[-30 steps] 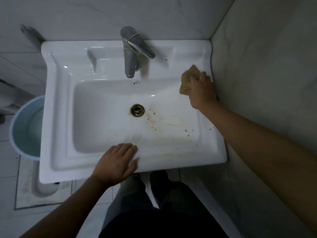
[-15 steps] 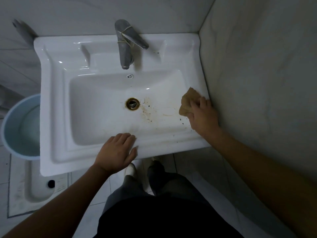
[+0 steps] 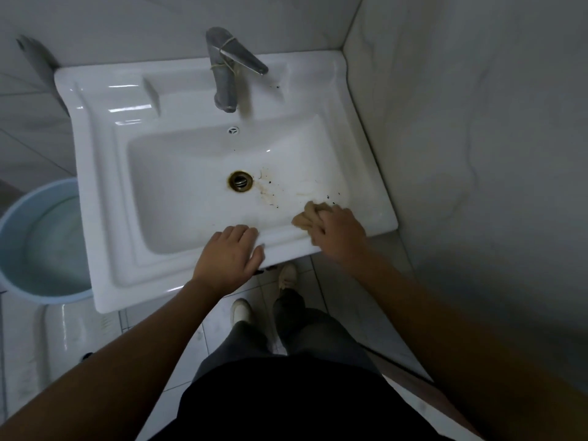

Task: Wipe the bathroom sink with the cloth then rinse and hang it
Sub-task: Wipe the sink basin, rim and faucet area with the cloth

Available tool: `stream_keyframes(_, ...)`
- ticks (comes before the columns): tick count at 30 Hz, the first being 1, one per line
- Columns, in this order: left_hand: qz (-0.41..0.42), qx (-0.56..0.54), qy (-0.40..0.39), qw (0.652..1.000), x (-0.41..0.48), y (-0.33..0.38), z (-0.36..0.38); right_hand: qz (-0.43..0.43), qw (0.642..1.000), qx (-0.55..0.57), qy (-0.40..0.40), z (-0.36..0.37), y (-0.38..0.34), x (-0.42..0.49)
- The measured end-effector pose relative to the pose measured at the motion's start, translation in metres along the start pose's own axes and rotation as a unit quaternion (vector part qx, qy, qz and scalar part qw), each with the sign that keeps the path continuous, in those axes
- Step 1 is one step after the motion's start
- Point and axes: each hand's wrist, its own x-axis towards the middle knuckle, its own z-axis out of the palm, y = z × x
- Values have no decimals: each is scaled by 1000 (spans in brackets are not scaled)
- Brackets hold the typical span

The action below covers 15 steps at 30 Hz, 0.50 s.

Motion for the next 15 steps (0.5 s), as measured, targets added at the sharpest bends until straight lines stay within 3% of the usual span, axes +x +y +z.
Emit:
stream_keyframes(5, -25, -22, 21, 999, -6, -8, -8, -102, 993, 28, -59, 8, -73, -5)
stream_keyframes(9, -36, -3, 27, 999, -30, -33, -23, -76, 990, 118, -20, -1, -82, -4)
stream_keyframes(12, -49, 21, 16, 998, -51, -52, -26, -63, 993, 28, 94, -18, -45, 5)
stream_keyframes(15, -55, 33, 7, 998, -65, -64, -22, 5, 990, -124, 61, -30, 0, 13)
